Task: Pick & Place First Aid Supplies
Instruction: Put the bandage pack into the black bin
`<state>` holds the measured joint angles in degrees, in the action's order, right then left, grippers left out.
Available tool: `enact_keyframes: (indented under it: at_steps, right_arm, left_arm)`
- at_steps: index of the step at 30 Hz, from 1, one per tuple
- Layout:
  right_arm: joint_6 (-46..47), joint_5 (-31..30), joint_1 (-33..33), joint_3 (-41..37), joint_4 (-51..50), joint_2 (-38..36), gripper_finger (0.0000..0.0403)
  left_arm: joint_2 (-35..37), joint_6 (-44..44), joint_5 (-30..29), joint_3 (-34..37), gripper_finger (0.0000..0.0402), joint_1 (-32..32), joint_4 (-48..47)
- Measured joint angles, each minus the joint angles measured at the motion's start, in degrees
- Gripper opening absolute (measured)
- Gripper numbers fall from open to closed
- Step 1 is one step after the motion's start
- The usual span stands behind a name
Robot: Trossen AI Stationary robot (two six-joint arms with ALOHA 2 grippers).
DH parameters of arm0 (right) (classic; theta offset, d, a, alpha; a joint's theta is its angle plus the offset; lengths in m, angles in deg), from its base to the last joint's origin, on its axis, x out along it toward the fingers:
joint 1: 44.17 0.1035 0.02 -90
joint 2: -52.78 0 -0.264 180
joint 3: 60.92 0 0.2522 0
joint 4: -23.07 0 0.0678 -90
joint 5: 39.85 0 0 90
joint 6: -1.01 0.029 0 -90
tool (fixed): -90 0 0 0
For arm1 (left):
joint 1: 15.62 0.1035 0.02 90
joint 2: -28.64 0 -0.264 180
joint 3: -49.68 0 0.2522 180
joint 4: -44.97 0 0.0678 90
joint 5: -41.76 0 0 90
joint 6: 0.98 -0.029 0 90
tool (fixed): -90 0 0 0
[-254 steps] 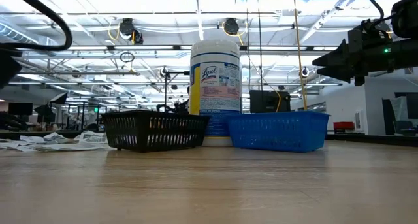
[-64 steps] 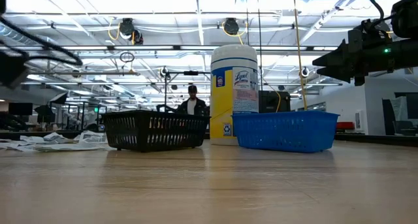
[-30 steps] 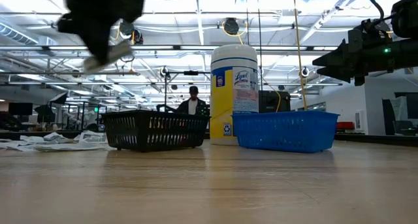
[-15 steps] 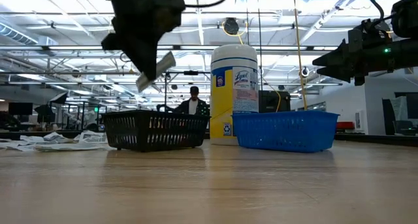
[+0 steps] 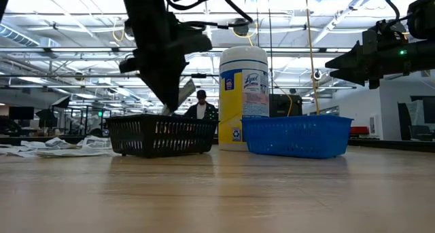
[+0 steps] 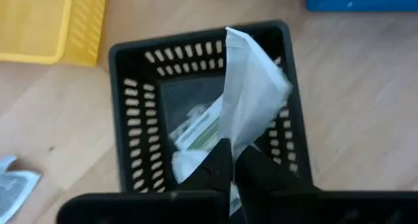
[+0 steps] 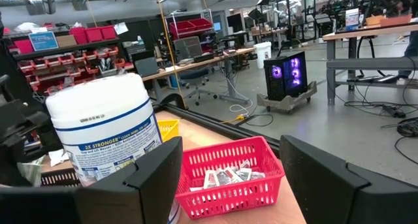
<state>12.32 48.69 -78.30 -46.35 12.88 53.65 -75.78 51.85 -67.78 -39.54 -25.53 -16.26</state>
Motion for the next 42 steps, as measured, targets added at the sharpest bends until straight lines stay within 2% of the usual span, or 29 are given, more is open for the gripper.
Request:
enact_keyframes:
  at_steps: [5, 13, 17, 20, 25, 32, 38, 42]
  right_arm:
    - [-0.02, 0.0, 0.0, 0.01, 0.02, 0.01, 0.0254]
    - [-0.01, 0.0, 0.0, 0.0, 0.02, 0.0, 0.0254]
    - [0.0, 0.0, 0.0, 0.0, 0.02, 0.01, 0.0254]
    - [0.0, 0.0, 0.0, 0.01, 0.02, 0.0, 0.0254]
    - [-0.01, 0.0, 0.0, 0.0, 0.01, 0.0, 0.0254]
    - [-0.01, 0.0, 0.0, -0.01, 0.02, 0.01, 0.0254]
    - [0.0, 0.0, 0.0, 0.0, 0.02, -0.01, 0.0254]
    - [0.0, 0.0, 0.0, 0.01, 0.02, 0.01, 0.0254]
  left_arm:
    - [0.35, 2.41, -1.72, 0.0, 0.0074, 0.04, -0.17]
    - [1.07, -0.27, -4.05, 0.0, 0.0199, 0.02, 3.21]
    - [1.07, -2.92, -2.73, 0.0, 0.024, -0.33, 5.62]
    - [2.35, -6.33, 2.26, 0.0, 0.0259, -0.33, 4.51]
    - [6.48, -7.73, 10.26, 0.0, 0.0267, 0.07, -1.71]
    - [11.09, -8.14, 19.79, -0.02, 0.025, 0.58, -11.76]
    - [13.94, -7.27, 23.95, 1.01, 0.0234, 0.33, -19.64]
    - [17.19, -3.77, 25.63, 4.93, 0.0226, -1.18, -19.88]
